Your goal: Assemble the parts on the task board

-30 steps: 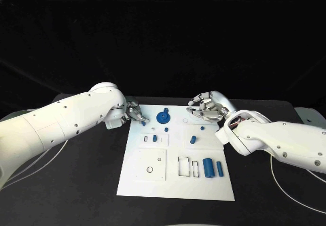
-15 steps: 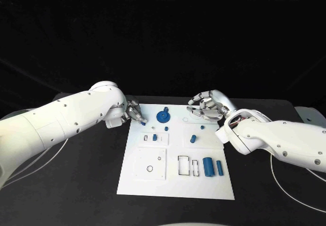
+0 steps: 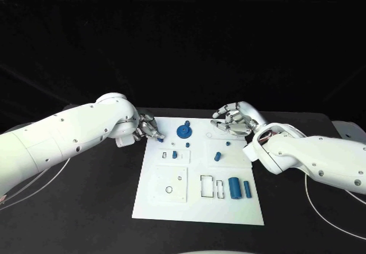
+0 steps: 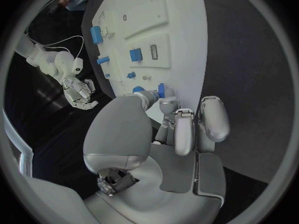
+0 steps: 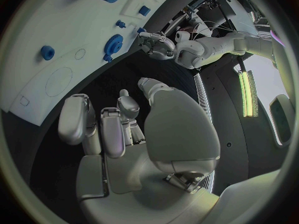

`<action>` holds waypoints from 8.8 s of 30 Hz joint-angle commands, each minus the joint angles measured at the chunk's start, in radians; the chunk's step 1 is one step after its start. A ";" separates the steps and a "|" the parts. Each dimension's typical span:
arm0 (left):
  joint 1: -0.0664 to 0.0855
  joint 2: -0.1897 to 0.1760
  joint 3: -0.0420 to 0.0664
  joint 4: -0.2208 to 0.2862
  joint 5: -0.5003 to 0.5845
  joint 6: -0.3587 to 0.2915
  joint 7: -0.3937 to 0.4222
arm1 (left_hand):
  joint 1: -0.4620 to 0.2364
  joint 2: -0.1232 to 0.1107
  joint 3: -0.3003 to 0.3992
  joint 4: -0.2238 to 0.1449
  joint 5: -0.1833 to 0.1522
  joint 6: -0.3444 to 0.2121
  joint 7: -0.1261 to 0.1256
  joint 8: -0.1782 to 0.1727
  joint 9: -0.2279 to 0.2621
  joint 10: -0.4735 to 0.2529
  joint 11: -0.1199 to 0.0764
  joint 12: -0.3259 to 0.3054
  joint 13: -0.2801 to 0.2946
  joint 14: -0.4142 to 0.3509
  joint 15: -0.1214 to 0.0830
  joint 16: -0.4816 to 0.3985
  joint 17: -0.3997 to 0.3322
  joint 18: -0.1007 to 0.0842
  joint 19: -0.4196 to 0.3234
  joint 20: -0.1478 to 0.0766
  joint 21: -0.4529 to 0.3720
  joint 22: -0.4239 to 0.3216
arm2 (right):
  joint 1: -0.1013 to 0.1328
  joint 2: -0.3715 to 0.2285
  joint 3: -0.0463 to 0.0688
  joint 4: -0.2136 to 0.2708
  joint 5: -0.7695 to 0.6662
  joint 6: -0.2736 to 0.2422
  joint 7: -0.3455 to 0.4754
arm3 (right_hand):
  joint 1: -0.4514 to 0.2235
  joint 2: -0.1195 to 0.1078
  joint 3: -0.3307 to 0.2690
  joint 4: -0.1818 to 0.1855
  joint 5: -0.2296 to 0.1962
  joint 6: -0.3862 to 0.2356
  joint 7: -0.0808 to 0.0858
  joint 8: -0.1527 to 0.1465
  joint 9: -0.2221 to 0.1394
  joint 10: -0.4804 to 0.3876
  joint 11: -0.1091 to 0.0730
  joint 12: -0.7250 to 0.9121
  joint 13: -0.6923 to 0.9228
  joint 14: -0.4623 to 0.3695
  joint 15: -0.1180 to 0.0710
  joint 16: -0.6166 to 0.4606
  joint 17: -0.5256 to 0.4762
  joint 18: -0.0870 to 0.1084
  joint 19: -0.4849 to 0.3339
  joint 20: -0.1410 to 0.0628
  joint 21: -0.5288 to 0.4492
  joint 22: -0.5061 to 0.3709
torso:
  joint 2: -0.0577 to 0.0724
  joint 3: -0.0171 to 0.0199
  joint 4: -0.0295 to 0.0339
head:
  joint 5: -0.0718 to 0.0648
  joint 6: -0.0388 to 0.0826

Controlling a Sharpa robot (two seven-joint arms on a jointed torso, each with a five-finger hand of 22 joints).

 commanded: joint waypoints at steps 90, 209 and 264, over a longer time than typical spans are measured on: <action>-0.082 -0.116 -0.011 0.305 -0.189 -0.130 0.017 | -0.074 -0.051 0.245 -0.191 0.018 0.024 -0.016 0.032 0.017 0.071 -0.012 0.060 0.080 0.089 -0.014 0.007 0.189 -0.009 0.039 -0.006 0.037 0.059 | -0.010 -0.003 0.000 0.007 0.002 0.008 0.013 | -0.020 0.007 0.002 0.002 0.009 0.002 -0.007 0.006 -0.002 0.003 -0.001 0.005 0.000 0.035 -0.007 -0.007 0.003 0.004 0.008 -0.004 -0.005 0.080 | 0.006 -0.0024 0.0416 | -0.033 -0.006; -0.107 -0.128 -0.010 0.344 -0.336 -0.227 0.086 | -0.093 -0.079 0.295 -0.227 0.038 0.049 -0.021 0.035 0.013 0.099 -0.018 0.079 0.112 0.095 -0.019 0.019 0.213 -0.015 0.054 -0.010 0.055 0.091 | -0.014 -0.006 0.000 0.008 0.002 0.005 0.020 | -0.027 0.010 0.002 0.001 0.011 0.004 -0.008 0.009 -0.003 0.004 -0.002 0.007 0.000 0.036 -0.008 -0.007 0.005 0.004 0.009 -0.005 -0.007 0.080 | 0.012 -0.0048 0.0556 | -0.044 -0.005; -0.108 -0.122 -0.010 0.334 -0.268 -0.250 0.075 | -0.238 -0.096 0.161 -0.107 0.038 0.091 -0.047 0.034 0.003 0.129 -0.037 0.107 0.172 0.100 -0.035 0.029 0.233 -0.019 0.062 -0.025 0.063 0.109 | -0.014 -0.009 0.000 0.008 0.003 0.002 0.021 | -0.039 0.019 0.005 0.005 0.016 0.004 -0.008 0.009 -0.003 0.005 -0.002 0.008 -0.001 0.036 -0.008 -0.009 0.005 0.004 0.011 -0.005 -0.007 0.081 | 0.012 -0.0043 0.0568 | -0.048 -0.011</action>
